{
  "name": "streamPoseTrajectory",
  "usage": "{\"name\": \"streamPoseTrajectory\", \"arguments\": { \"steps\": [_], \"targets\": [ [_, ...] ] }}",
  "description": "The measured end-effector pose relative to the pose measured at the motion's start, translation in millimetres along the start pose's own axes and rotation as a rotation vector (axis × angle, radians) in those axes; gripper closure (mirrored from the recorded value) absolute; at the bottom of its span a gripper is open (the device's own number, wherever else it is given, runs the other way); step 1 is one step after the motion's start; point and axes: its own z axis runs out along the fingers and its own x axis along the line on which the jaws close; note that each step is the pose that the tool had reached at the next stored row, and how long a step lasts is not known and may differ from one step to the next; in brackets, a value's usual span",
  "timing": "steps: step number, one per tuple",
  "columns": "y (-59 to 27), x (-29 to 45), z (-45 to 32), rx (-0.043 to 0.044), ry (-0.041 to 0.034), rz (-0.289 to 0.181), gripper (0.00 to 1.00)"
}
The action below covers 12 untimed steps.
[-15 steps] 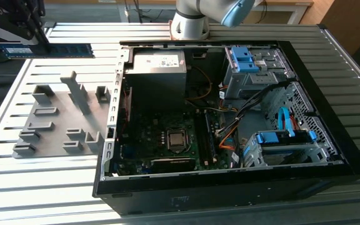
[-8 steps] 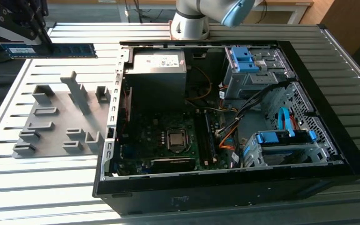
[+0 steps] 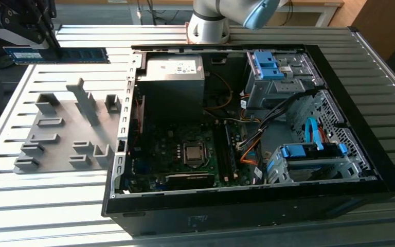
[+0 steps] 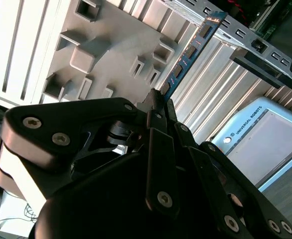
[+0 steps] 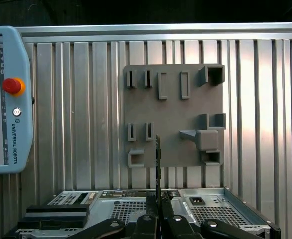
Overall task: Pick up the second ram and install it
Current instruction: 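Pick up the second ram and move it above second insertion slot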
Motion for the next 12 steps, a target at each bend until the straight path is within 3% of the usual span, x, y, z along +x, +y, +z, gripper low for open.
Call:
{"name": "streamPoseTrajectory", "arguments": {
  "steps": [12],
  "targets": [
    [-9.9, -0.4, 0.1, -0.0008, 0.0000, 0.000, 0.86]
  ]
}}
